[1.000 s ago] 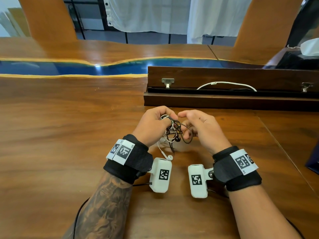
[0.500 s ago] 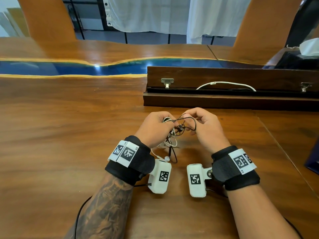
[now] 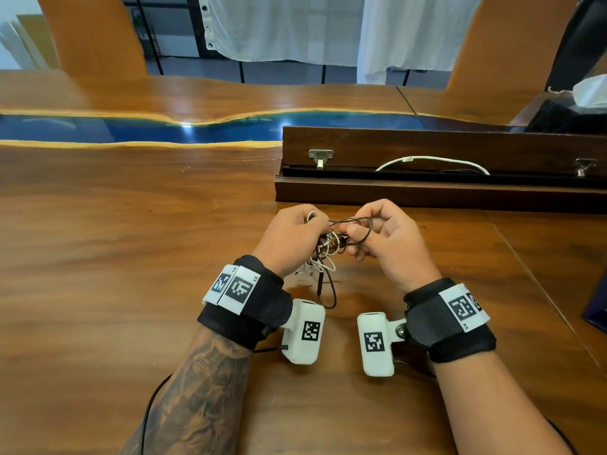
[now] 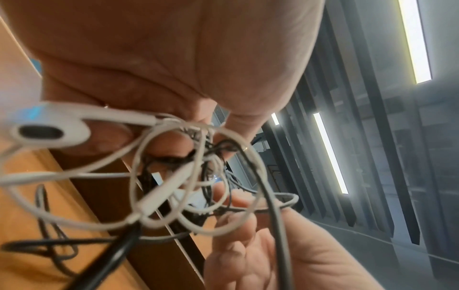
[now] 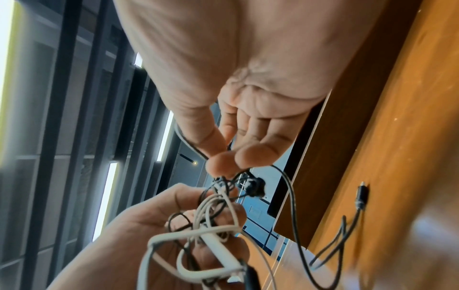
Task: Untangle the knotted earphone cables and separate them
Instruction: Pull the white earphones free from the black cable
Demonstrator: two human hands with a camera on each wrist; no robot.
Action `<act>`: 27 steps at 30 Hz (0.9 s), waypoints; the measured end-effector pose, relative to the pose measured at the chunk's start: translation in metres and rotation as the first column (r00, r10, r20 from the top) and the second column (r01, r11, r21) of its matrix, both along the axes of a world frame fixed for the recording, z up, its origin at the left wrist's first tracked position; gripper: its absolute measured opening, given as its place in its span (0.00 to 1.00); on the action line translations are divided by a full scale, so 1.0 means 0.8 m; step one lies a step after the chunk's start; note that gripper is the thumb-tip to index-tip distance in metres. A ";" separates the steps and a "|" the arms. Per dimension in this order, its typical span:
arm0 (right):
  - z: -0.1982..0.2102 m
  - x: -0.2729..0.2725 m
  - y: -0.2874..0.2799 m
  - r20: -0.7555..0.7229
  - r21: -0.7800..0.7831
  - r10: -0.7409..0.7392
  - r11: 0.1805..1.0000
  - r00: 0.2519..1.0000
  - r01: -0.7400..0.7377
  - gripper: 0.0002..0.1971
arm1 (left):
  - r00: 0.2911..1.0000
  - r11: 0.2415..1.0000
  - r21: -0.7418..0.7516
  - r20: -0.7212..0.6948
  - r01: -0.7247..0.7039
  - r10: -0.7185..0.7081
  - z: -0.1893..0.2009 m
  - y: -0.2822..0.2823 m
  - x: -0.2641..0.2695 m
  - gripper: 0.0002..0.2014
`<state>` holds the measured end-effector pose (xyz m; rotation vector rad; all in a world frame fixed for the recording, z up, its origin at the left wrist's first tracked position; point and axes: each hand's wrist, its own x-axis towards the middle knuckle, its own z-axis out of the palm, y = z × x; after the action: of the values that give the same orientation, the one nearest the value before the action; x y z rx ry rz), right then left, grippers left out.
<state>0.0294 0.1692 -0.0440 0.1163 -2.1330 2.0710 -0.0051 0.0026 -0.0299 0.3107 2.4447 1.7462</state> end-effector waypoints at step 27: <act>0.000 0.000 0.007 -0.132 0.196 -0.087 0.974 0.987 0.112 0.07 | 0.989 0.998 0.045 -0.139 -0.039 0.045 -0.005 -0.002 -0.001 0.03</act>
<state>0.0291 0.1747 -0.0442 0.1542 -2.2209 1.7404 -0.0060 0.0007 -0.0338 0.4016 2.5300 1.8554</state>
